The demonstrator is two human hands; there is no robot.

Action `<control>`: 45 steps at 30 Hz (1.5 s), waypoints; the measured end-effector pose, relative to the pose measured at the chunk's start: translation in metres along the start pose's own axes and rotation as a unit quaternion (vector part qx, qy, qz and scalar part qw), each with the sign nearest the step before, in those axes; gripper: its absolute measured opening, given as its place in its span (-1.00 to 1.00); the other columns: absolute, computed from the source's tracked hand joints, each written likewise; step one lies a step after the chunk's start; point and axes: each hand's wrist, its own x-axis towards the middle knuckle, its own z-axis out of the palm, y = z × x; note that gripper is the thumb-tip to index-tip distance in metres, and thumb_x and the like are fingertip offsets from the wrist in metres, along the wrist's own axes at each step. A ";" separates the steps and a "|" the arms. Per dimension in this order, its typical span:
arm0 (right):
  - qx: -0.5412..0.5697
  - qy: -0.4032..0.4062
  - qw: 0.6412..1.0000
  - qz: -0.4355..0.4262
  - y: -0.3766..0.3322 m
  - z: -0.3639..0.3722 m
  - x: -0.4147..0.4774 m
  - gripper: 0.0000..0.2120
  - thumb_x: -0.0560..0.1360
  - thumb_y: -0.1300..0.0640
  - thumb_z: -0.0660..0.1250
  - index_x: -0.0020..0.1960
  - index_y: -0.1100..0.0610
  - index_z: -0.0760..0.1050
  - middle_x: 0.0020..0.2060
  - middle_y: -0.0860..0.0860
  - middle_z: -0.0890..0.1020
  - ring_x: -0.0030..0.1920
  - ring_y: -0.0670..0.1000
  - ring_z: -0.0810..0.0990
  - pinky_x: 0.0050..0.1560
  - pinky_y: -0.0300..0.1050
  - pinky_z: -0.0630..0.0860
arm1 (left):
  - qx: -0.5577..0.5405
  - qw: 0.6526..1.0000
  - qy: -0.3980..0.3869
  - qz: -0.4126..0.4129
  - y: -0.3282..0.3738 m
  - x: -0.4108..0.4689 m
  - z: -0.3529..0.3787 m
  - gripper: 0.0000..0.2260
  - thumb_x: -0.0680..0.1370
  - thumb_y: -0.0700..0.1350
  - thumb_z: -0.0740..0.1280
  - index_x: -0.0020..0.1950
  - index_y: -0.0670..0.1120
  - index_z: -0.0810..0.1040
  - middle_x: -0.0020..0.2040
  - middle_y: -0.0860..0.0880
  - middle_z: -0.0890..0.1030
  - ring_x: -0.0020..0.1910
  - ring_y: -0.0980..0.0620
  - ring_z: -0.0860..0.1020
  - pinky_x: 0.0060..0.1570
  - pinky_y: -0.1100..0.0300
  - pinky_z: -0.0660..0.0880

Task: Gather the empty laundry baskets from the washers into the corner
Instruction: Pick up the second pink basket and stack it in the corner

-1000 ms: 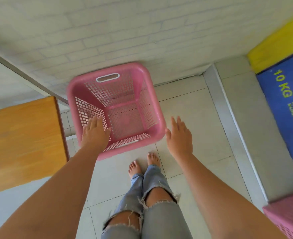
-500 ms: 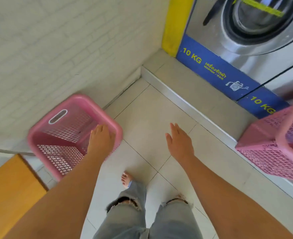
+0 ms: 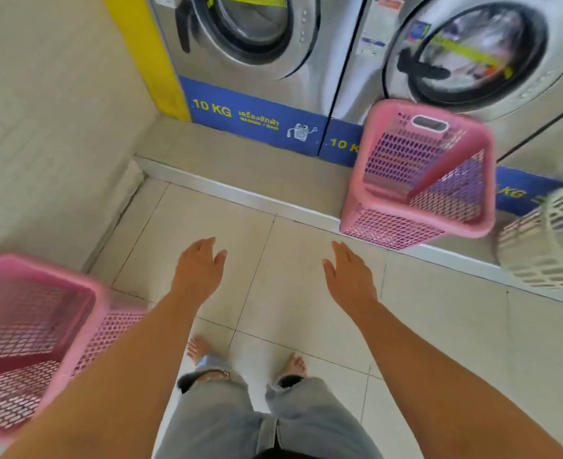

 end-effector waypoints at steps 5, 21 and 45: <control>0.041 0.035 0.996 0.076 0.078 -0.031 0.000 -0.48 0.64 -0.05 0.07 0.53 0.12 0.17 0.51 0.09 0.26 0.48 0.13 0.27 0.43 0.07 0.25 | 0.011 0.998 -0.032 0.059 0.093 0.013 0.038 -0.54 0.65 0.04 0.12 0.52 -0.12 0.28 0.49 -0.14 0.34 0.47 -0.16 0.29 0.46 -0.02 0.20; 0.151 0.127 0.941 0.275 0.221 -0.100 0.099 -0.53 0.61 0.04 0.15 0.49 0.15 0.23 0.45 0.10 0.36 0.41 0.18 0.34 0.39 0.14 0.30 | 0.039 0.985 -0.100 0.137 0.293 0.156 0.099 -0.52 0.64 -0.01 0.17 0.53 -0.12 0.23 0.49 -0.15 0.33 0.45 -0.15 0.31 0.36 -0.03 0.30; 0.141 0.044 0.965 0.214 0.425 -0.152 0.335 -0.37 0.53 0.10 0.22 0.54 -0.02 0.06 0.48 0.17 0.23 0.31 0.33 0.40 0.26 0.17 0.38 | 0.030 0.996 -0.083 -0.030 0.414 0.316 0.201 -0.48 0.64 -0.09 0.14 0.57 0.16 0.08 0.57 -0.18 0.11 0.50 -0.24 0.24 0.40 -0.20 0.28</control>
